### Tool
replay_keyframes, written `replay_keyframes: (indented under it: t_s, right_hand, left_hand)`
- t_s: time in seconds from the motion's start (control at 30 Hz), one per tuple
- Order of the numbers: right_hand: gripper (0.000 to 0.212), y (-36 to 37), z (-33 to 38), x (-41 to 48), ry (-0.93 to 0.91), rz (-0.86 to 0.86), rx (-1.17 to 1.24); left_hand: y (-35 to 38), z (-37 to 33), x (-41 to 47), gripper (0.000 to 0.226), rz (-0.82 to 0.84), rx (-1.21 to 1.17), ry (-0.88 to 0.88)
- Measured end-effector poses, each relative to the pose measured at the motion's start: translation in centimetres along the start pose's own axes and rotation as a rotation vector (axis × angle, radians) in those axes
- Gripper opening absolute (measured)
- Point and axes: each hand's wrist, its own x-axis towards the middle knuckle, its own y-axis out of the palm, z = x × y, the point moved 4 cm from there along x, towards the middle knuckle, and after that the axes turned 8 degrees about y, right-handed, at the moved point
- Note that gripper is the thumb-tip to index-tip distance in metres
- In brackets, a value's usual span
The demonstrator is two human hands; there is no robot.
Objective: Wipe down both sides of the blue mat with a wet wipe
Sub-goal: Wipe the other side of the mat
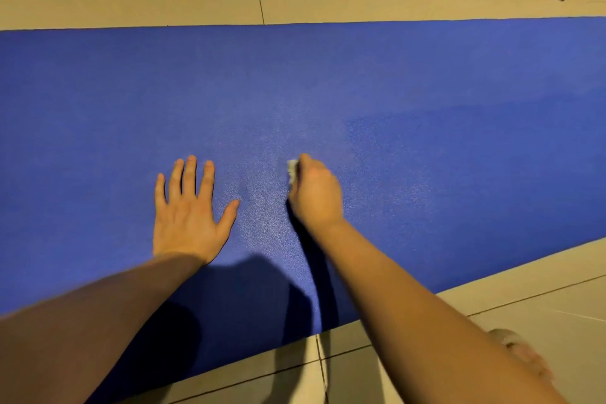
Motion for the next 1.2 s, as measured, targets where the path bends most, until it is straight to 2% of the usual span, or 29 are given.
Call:
replay_keyframes:
  t_s: [0.1,0.17,0.37,0.47,0.57,0.73,0.83,0.9,0.97,1.07,1.2]
  right_hand:
    - [0.008,1.5,2.8,-0.7,-0.182,0.065,-0.077]
    - [0.011,0.7,1.6,0.4,-0.195,0.037,-0.134]
    - [0.019,-5.2,-8.1,5.4,0.104,-0.112,-0.269]
    - [0.013,-6.1,-9.6,6.3,0.158,-0.13,-0.325]
    - [0.015,-4.3,-7.1,5.4,0.098,-0.089,-0.307]
    - [0.022,0.1,0.3,2.2,-0.011,-0.069,-0.033]
    - [0.017,1.7,3.3,0.9,-0.212,0.021,-0.095]
    - [0.015,1.2,3.0,1.3,-0.276,0.048,-0.157]
    - [0.013,-0.3,0.8,2.7,-0.212,0.039,-0.196]
    - [0.022,-3.3,-4.3,5.4,0.004,-0.013,-0.253]
    - [0.018,-5.8,-9.2,7.7,0.26,-0.092,-0.258]
  left_hand:
    - [-0.1,0.0,0.0,0.083,-0.004,-0.004,-0.001]
    - [-0.1,0.0,0.0,0.083,-0.004,-0.006,0.004]
    - [0.1,0.0,0.0,0.083,0.001,-0.016,0.003]
    - [0.1,0.0,0.0,0.083,0.003,-0.022,0.003]
    - [0.1,0.1,0.0,0.084,0.011,-0.01,0.001]
    - [0.1,0.1,0.0,0.083,0.01,-0.006,0.001]
    - [0.1,0.0,0.0,0.083,0.015,0.003,0.001]
    - [0.1,0.1,0.0,0.083,0.015,0.004,0.0]
    - [0.1,0.1,0.0,0.083,0.018,-0.001,0.001]
    - [0.1,0.1,0.1,0.084,0.024,-0.004,0.0]
    - [0.2,0.2,0.0,0.084,0.027,-0.008,0.001]
